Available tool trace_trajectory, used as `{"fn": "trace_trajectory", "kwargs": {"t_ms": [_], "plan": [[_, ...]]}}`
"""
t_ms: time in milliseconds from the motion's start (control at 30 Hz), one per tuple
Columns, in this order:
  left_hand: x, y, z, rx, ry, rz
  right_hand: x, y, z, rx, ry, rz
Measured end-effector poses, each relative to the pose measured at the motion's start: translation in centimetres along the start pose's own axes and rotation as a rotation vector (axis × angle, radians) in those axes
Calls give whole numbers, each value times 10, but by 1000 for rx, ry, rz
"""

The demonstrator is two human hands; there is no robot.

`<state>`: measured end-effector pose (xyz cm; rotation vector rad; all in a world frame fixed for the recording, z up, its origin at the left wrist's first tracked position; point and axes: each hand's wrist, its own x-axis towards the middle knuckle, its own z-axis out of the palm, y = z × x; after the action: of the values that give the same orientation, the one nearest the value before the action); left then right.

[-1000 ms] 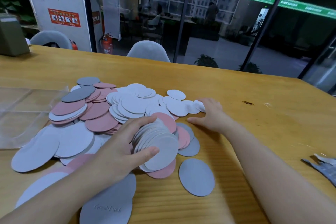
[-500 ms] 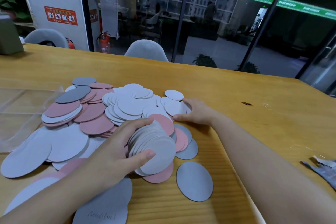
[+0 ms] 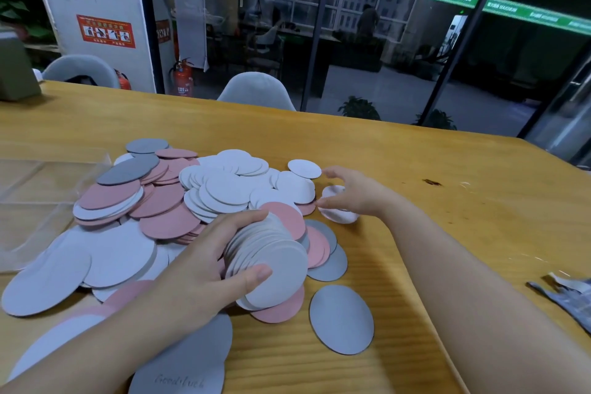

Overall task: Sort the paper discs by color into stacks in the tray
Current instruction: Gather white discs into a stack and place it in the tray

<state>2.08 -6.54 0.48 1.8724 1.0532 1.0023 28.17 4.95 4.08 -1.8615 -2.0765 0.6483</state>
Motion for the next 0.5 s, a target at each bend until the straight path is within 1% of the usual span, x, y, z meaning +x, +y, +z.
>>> {"fn": "trace_trajectory", "kwargs": {"t_ms": [100, 133, 233, 400, 500], "plan": [[0, -1, 0, -2, -1, -3, -7, 8, -10, -150, -132, 114], [0, 0, 0, 0, 0, -4, -8, 10, -10, -186, -162, 119], [0, 0, 0, 3, -3, -5, -12, 9, -9, -224, -134, 63], [0, 0, 0, -7, -7, -14, -12, 0, -1, -290, -84, 79], [-1, 1, 0, -34, -2, -15, -11, 0, 4, -246, -48, 69]]}}
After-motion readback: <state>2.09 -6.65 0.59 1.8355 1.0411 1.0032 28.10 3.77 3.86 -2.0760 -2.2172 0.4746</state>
